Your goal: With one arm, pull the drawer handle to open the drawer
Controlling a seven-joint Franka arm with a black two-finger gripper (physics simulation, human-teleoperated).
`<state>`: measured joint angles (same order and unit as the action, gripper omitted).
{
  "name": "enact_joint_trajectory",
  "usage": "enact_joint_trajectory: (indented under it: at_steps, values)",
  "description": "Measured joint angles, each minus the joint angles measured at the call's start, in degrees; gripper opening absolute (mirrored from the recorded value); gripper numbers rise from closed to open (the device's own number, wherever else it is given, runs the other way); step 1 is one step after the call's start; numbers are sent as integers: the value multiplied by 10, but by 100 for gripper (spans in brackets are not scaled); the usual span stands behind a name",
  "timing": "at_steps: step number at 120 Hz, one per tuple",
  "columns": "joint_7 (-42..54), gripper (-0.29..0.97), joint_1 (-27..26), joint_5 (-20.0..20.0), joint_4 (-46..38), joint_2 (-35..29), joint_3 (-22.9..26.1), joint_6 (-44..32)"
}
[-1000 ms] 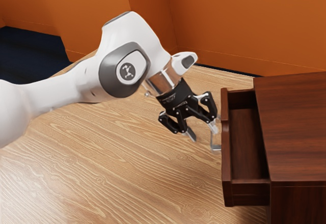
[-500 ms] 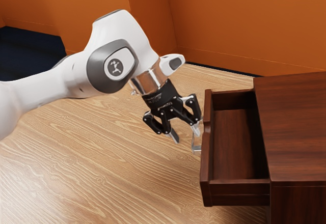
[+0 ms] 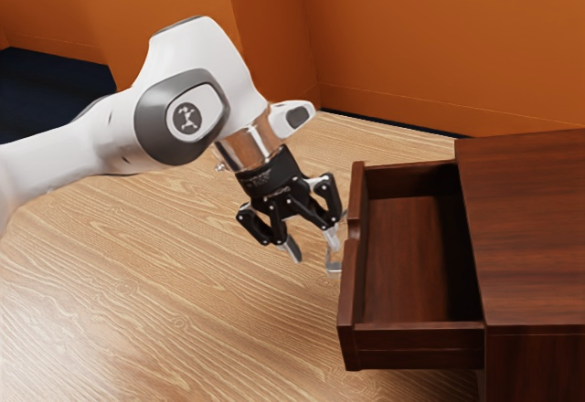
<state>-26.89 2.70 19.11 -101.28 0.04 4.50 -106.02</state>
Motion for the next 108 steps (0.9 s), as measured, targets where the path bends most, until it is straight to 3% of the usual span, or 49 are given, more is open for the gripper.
enact_joint_trajectory:
  at_steps: [50,108]
  values:
    - [-5,34,-28,-28,-2,-6,-20,3]
    - [-7,35,-34,-33,-9,-19,-36,6]
